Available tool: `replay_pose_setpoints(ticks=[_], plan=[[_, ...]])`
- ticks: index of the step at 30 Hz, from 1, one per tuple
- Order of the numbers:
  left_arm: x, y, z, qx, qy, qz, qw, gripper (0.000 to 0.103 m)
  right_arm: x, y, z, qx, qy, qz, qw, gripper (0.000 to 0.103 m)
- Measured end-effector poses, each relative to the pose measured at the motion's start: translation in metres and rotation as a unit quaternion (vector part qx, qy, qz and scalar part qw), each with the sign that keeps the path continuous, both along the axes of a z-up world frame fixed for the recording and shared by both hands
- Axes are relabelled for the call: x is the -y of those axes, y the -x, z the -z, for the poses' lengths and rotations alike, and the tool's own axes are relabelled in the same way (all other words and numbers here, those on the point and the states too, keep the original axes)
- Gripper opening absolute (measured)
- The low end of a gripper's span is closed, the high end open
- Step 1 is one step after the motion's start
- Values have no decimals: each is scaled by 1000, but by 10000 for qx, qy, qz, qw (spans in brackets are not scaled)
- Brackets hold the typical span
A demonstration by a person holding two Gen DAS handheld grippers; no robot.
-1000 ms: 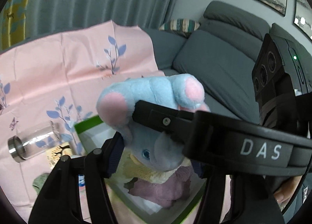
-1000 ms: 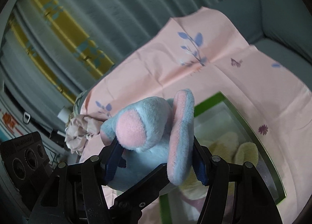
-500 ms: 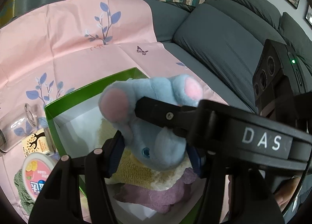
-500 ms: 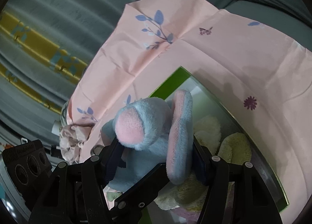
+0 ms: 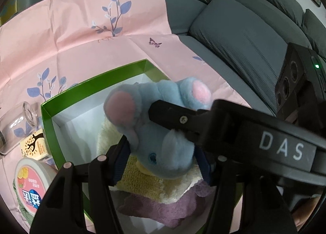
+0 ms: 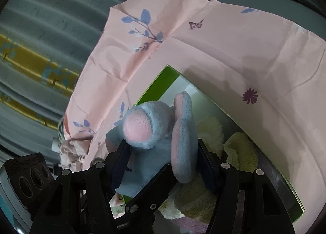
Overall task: Organize soft objects
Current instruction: 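Lower the plush into the box and open the right gripper, then move the right tool back to the green cloth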
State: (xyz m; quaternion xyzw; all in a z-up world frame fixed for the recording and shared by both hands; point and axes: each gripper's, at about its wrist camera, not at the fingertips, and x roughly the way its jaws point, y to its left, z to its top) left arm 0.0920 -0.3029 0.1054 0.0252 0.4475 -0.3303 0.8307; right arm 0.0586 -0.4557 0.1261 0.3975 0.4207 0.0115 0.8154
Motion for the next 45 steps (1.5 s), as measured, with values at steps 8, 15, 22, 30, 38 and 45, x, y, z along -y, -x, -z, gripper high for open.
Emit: replay_pose_setpoints(ticks=[8,15,22,30,38,45], plan=[[0,0,-1,-79,-3,-45,10000,64,6,6,-1,-64,-30,276,9996,66],[-5,4,-9,-32,14,-53,10000,75,7,15,-14,13,296,397,9988,66],[-20,12,-21,-16,253,-116,9996,85,4,24,-27,151,353,404,9984,66],[-53,33,-50,240,534,-244,9980,92,-2,43,-53,476,646,542,9953,84],[-108,57,-70,532,766,-586,9939,102,-23,51,-75,595,1233,409,9897,92],[-183,78,-71,704,728,-1252,9869,102,-53,51,-87,636,1709,124,9832,92]])
